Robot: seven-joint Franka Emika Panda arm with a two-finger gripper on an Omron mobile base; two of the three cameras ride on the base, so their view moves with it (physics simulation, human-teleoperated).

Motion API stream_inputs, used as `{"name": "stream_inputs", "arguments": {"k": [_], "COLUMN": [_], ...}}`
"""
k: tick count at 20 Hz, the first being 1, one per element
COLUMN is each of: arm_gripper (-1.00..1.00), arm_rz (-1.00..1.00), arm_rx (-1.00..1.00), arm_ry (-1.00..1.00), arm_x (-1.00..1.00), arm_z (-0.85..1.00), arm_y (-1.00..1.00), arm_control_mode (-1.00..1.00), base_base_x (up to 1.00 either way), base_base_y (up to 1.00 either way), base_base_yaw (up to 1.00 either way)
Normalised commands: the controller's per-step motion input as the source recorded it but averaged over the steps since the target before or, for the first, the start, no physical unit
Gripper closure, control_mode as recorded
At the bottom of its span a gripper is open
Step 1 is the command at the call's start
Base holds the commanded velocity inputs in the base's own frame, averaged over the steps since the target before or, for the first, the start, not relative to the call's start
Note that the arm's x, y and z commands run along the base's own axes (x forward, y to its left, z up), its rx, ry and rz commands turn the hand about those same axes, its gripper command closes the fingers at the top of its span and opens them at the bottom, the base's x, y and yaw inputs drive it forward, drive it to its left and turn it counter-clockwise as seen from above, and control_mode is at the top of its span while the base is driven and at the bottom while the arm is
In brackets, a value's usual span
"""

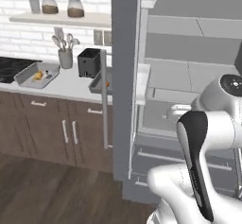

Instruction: Place one mushroom and one chicken drumstick in each tupperware on the nearby counter, to pack two identical lunches.

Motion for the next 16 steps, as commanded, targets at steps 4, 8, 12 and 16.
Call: {"name": "stream_inputs", "arguments": {"k": [4, 8, 12, 16], "arm_gripper": [1.00, 1.00, 1.00, 1.00], "arm_rz": [0.00, 0.00, 0.00, 0.00], "arm_rx": [0.00, 0.00, 0.00, 0.00], "arm_ry": [0.00, 0.00, 0.00, 0.00], "arm_x": [0.00, 0.00, 0.00, 0.00], "arm_z": [0.00, 0.00, 0.00, 0.00], "arm_y": [0.00, 0.00, 0.00, 0.00], "arm_control_mode": [1.00, 1.00, 1.00, 1.00], "base_base_x": [-0.46, -0.16, 0.78, 1.00], "base_base_y": [0.61, 1.00, 0.78, 0.15], "base_base_yaw": [0.75, 0.67, 0.40, 0.13]}}
